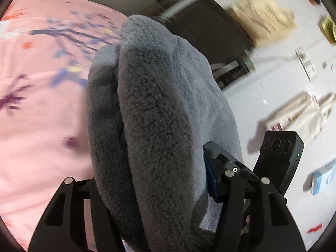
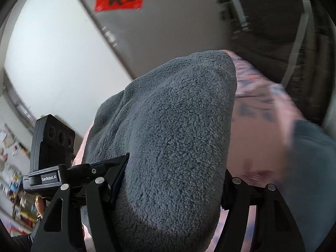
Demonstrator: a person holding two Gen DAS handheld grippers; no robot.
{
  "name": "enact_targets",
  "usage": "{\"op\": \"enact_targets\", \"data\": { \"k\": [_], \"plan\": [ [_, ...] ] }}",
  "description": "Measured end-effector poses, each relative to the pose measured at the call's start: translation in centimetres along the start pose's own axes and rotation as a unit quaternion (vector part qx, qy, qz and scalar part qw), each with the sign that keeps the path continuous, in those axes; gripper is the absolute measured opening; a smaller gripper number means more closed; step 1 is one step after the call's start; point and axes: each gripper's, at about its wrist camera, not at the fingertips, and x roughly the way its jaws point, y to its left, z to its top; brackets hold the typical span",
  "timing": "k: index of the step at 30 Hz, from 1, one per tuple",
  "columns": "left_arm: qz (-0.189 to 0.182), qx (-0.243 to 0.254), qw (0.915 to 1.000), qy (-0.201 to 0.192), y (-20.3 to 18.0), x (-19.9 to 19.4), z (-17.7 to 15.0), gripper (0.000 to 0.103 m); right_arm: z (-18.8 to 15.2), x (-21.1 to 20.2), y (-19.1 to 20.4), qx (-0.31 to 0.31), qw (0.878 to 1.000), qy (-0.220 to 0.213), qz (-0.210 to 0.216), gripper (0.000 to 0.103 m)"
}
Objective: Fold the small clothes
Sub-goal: 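Lift the folded jacket with the left gripper and carry it toward the blue cloth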
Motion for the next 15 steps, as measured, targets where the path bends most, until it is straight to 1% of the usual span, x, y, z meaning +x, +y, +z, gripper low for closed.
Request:
{"op": "enact_targets", "data": {
  "k": [1, 3, 8, 11, 15],
  "plan": [
    [-0.010, 0.011, 0.9998, 0.013, -1.9, 1.5, -0.2, 0.057, -0.1, -1.4, -0.8, 0.004, 1.000, -0.006, -0.009, 0.069],
    [-0.021, 0.026, 0.9990, 0.029, -4.4, 3.4, -0.7, 0.057, -0.3, -4.9, -2.9, 0.013, 0.999, -0.021, -0.031, 0.069],
    [-0.034, 0.069, 0.9945, 0.071, -11.3, 8.7, -2.3, 0.057, -1.1, -10.9, -8.6, 0.043, 0.996, -0.041, -0.065, 0.069],
    [-0.040, 0.081, 0.9918, 0.090, -13.8, 11.4, -3.3, 0.057, -1.8, -13.7, -11.6, 0.059, 0.994, -0.050, -0.077, 0.069],
    [-0.035, 0.093, 0.9888, 0.112, -15.9, 14.7, -4.2, 0.057, -3.2, -15.4, -15.5, 0.084, 0.992, -0.053, -0.081, 0.069]
  ]
}}
